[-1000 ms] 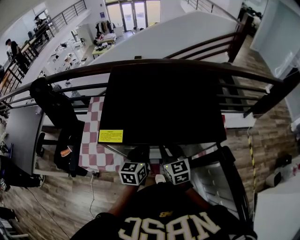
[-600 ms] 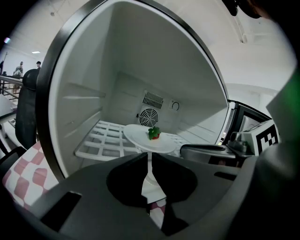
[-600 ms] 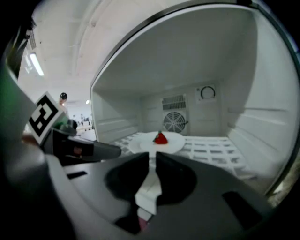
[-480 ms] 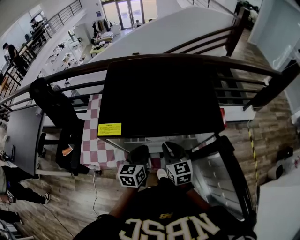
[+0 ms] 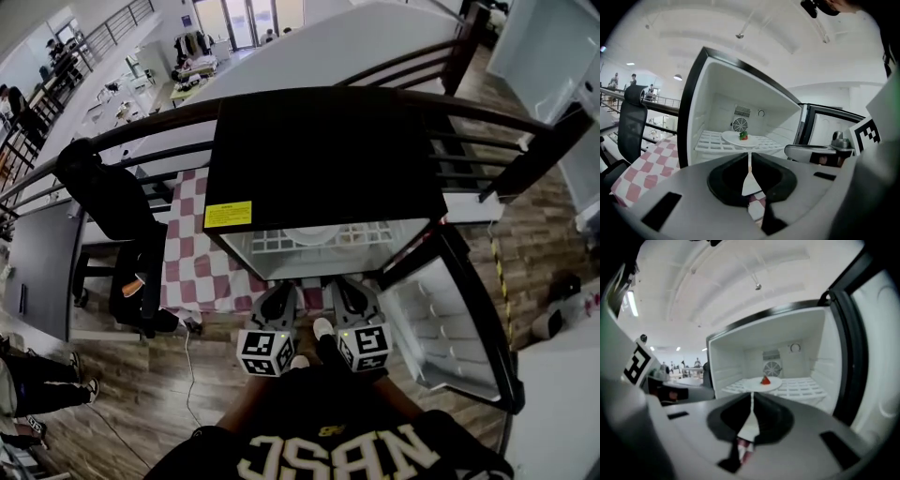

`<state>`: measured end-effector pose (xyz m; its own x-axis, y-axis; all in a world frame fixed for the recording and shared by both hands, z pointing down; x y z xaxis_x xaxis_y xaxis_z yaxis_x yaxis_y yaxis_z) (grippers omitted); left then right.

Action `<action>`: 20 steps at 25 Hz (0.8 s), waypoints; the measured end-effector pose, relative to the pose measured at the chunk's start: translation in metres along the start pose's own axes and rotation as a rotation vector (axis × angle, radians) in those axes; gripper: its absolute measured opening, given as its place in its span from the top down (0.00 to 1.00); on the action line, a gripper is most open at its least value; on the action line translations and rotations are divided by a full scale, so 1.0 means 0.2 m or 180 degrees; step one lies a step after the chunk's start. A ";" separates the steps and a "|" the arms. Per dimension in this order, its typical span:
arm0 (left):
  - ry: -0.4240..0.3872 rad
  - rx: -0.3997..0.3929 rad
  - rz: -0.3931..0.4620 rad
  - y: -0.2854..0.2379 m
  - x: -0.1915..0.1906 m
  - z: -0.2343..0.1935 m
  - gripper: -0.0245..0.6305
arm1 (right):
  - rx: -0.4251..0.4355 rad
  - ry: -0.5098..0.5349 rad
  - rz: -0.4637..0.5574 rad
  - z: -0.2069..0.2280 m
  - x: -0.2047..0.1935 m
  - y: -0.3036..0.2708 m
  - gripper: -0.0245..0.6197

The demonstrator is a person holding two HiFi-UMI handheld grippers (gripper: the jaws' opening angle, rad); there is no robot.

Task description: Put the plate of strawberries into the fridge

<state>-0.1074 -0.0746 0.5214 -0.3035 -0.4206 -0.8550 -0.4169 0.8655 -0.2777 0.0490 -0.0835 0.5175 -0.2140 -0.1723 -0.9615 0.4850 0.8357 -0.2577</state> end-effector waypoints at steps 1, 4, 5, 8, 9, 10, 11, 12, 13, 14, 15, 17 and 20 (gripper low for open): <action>-0.0069 -0.0018 0.0052 0.04 0.01 0.01 0.90 | -0.0056 -0.0014 0.0059 -0.01 0.02 0.03 0.92; -0.0222 -0.0084 0.0188 0.15 0.05 0.06 0.93 | -0.0154 -0.0002 0.0160 -0.07 0.08 0.13 0.93; -0.0251 -0.0105 0.0230 0.18 0.07 0.07 0.93 | -0.0171 0.0019 0.0178 -0.10 0.09 0.15 0.93; -0.0277 -0.0195 0.0320 0.27 0.09 0.09 0.93 | -0.0245 0.0082 0.0208 -0.17 0.13 0.22 0.93; -0.0276 -0.0228 0.0334 0.29 0.09 0.09 0.93 | -0.0274 0.0096 0.0212 -0.18 0.14 0.24 0.93; -0.0270 -0.0255 0.0341 0.31 0.09 0.09 0.93 | -0.0303 0.0102 0.0222 -0.20 0.16 0.26 0.93; -0.0259 -0.0278 0.0345 0.34 0.09 0.09 0.93 | -0.0329 0.0105 0.0238 -0.21 0.16 0.28 0.93; -0.0248 -0.0297 0.0350 0.36 0.09 0.10 0.93 | -0.0350 0.0107 0.0257 -0.22 0.16 0.30 0.93; -0.0241 -0.0315 0.0358 0.38 0.08 0.10 0.93 | -0.0368 0.0110 0.0277 -0.24 0.16 0.32 0.93; -0.0239 -0.0335 0.0369 0.39 0.08 0.10 0.93 | -0.0384 0.0116 0.0299 -0.25 0.16 0.33 0.93; -0.0237 -0.0361 0.0382 0.40 0.09 0.10 0.93 | -0.0397 0.0124 0.0321 -0.25 0.16 0.35 0.93; -0.0224 -0.0426 0.0406 0.43 0.09 0.12 0.93 | -0.0411 0.0137 0.0356 -0.27 0.17 0.38 0.93; -0.0210 -0.0488 0.0424 0.46 0.08 0.13 0.93 | -0.0408 0.0157 0.0359 -0.30 0.17 0.41 0.93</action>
<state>-0.1293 0.0060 0.4714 -0.3100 -0.2820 -0.9079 -0.5037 0.8586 -0.0948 0.0298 0.0109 0.4691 -0.2071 -0.0506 -0.9770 0.3967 0.9085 -0.1311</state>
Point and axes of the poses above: the fingertips, and each gripper's own axes: y backward along the fingers, z to its right, x out of its top, the point moved 6 cm from there along y, backward along the fingers, and after that the axes turned 12 degrees about y, right-handed, at the moved point
